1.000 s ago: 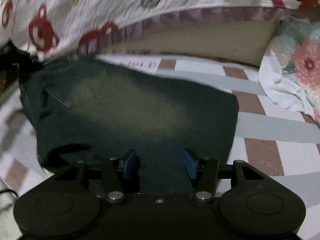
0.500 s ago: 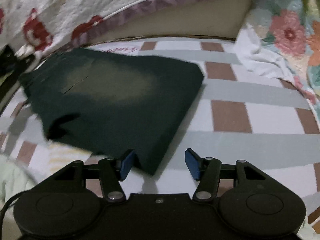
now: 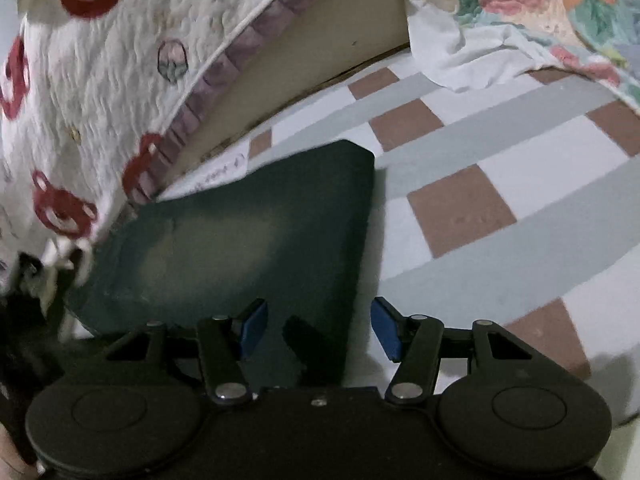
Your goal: Fold clothes
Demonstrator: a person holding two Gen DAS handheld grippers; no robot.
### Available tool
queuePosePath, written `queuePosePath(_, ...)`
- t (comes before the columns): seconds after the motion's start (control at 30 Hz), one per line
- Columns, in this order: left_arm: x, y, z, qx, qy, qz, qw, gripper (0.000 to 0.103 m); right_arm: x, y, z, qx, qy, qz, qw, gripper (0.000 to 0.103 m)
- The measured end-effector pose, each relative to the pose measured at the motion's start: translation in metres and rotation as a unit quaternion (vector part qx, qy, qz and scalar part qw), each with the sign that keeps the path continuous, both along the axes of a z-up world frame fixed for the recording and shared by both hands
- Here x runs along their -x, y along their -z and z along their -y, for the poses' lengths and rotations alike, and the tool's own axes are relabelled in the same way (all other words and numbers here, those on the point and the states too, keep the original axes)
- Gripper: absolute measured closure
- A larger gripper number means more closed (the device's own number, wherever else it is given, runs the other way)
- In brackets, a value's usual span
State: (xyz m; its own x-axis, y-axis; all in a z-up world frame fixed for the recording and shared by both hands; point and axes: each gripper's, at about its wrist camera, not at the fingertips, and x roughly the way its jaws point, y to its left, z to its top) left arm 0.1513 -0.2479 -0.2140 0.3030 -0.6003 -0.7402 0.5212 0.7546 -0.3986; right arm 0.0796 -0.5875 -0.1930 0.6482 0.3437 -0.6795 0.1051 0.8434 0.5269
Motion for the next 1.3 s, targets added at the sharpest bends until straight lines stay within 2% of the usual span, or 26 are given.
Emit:
queuePosePath(0.17,0.007,-0.009,0.012,-0.057,0.032,0.017,0.9977,0.056,-0.021,0.027,0.009,-0.051,0.004,-0.041,0.998,0.041)
queuePosePath(0.23,0.008,-0.012,0.012,-0.066,0.031,0.024,0.9971,0.056,-0.024,0.035,0.011,-0.079,0.0,-0.049,0.996,0.041)
queuePosePath(0.33,0.011,-0.019,0.014,-0.073,0.027,0.068,0.9947,0.056,-0.023,0.045,0.013,-0.124,-0.014,-0.065,0.99,0.04)
queuePosePath(0.4,0.012,-0.023,0.013,-0.07,0.02,0.09,0.9932,0.056,-0.022,0.049,0.017,-0.147,-0.01,-0.07,0.987,0.04)
queuePosePath(0.5,0.012,-0.03,0.011,-0.03,0.01,0.11,0.9935,0.056,-0.025,0.057,0.022,-0.187,-0.005,-0.075,0.98,0.038)
queuePosePath(0.63,0.016,-0.042,0.018,0.0,0.012,0.144,0.9896,0.055,-0.034,0.067,0.03,-0.253,0.004,-0.092,0.963,0.032)
queuePosePath(0.67,0.019,-0.046,0.02,0.004,0.018,0.155,0.9878,0.055,-0.035,0.067,0.03,-0.262,0.002,-0.093,0.961,0.035)
queuePosePath(0.73,0.026,-0.055,0.028,0.007,0.042,0.18,0.9827,0.052,-0.036,0.058,0.027,-0.248,-0.013,-0.081,0.965,0.067)
queuePosePath(0.77,0.032,-0.06,0.032,0.008,0.062,0.193,0.9791,0.052,-0.036,0.053,0.027,-0.245,-0.019,-0.072,0.967,0.077)
queuePosePath(0.83,0.045,-0.071,0.043,0.012,0.104,0.224,0.969,0.042,-0.039,0.04,0.025,-0.256,-0.028,-0.055,0.965,0.08)
queuePosePath(0.93,0.062,-0.081,0.063,0.008,0.145,0.257,0.9556,0.036,-0.046,0.019,0.021,-0.273,-0.041,-0.029,0.961,0.082)
queuePosePath(1.0,0.063,-0.075,0.076,-0.001,0.135,0.263,0.9553,0.035,-0.053,0.004,0.016,-0.278,-0.051,-0.017,0.959,0.082)
queuePosePath(1.07,0.06,-0.067,0.089,-0.015,0.112,0.269,0.9564,0.025,-0.064,-0.009,0.01,-0.271,-0.061,-0.017,0.961,0.082)
queuePosePath(1.1,0.056,-0.061,0.094,-0.035,0.098,0.273,0.9564,0.021,-0.069,-0.013,0.008,-0.269,-0.065,-0.018,0.961,0.082)
queuePosePath(1.17,0.048,-0.049,0.1,-0.081,0.074,0.28,0.9538,0.022,-0.079,-0.021,0.007,-0.266,-0.073,-0.021,0.961,0.082)
queuePosePath(1.2,0.044,-0.043,0.104,-0.104,0.061,0.283,0.9515,0.04,-0.084,-0.023,0.005,-0.262,-0.078,-0.023,0.962,0.081)
queuePosePath(1.23,0.04,-0.037,0.107,-0.127,0.049,0.286,0.9486,0.066,-0.086,-0.024,0.004,-0.258,-0.084,-0.026,0.962,0.081)
queuePosePath(1.3,0.037,-0.035,0.103,-0.12,0.039,0.275,0.9529,0.078,-0.087,-0.024,0.007,-0.258,-0.087,-0.034,0.961,0.074)
